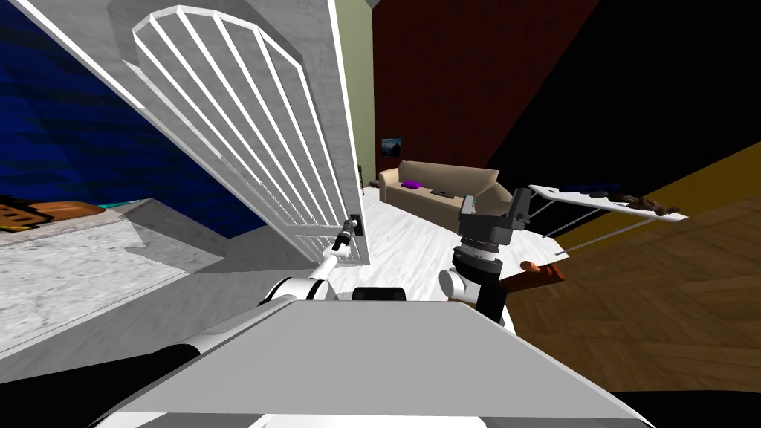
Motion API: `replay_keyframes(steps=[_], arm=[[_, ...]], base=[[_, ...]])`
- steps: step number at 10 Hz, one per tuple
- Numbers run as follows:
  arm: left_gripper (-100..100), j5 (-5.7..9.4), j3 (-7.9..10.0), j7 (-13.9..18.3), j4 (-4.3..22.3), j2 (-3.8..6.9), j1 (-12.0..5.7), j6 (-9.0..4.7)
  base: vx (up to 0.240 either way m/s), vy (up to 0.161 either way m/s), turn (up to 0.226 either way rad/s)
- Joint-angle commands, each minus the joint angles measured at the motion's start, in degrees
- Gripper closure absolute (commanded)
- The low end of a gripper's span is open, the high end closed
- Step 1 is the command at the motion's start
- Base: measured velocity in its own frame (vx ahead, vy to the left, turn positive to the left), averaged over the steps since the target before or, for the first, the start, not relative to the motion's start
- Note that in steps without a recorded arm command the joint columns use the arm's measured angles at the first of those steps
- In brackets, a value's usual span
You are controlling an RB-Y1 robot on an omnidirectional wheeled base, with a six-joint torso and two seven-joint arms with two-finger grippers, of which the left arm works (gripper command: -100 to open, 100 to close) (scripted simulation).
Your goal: Push the door open
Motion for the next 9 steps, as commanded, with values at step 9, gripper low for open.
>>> replay_keyframes(steps=[9], arm=[[100,1.34,4.25,-1.49,-0.71,1.61,0.75,0.54]], base=[[0.131,-0.109,0.061]])
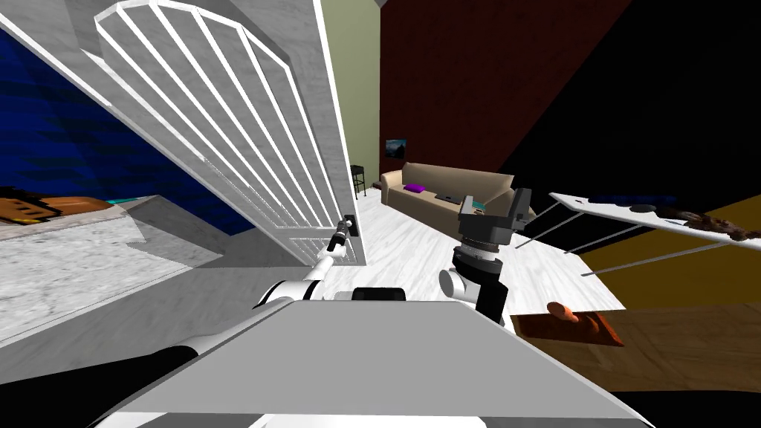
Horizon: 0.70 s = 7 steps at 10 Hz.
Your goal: Push the door open
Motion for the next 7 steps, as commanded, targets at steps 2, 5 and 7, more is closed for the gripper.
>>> replay_keyframes(steps=[2,5,7], arm=[[100,0.46,1.25,-0.41,0.35,0.57,-0.44,-0.42],[100,1.07,3.03,-1.08,0.56,1.16,-0.29,-0.55],[100,1.45,4.12,-1.48,0.69,1.53,-0.19,-0.63]], base=[[0.192,-0.109,0.05],[0.204,-0.118,0.065],[0.173,-0.121,0.065]])
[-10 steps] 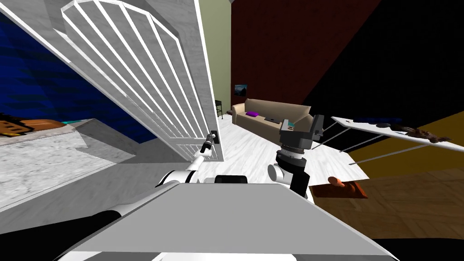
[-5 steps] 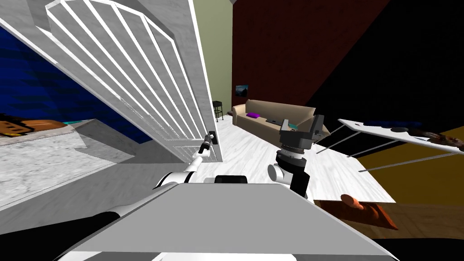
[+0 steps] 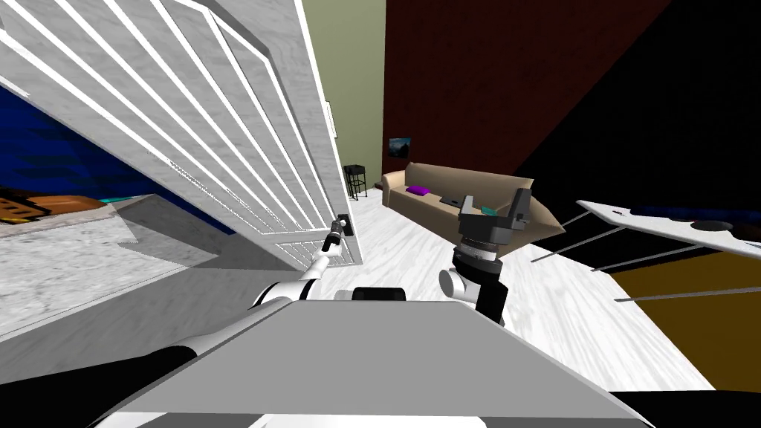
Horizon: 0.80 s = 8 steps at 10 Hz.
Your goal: Push the door open
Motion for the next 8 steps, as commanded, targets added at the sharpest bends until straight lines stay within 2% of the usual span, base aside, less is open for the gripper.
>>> replay_keyframes(steps=[1,4,5,8], arm=[[100,0.24,0.63,-0.32,0.6,0.01,-0.35,-0.35],[100,0.45,1.31,-0.46,0.77,0.57,-0.11,-0.23],[100,0.76,2.17,-0.7,0.85,1.03,-0.09,-0.36],[100,1.25,3.61,-1.22,1.03,1.54,0.1,-0.45]], base=[[0.192,-0.072,0.055],[0.124,-0.063,0.038],[0.121,-0.044,0.047],[0.204,-0.076,0.059]])
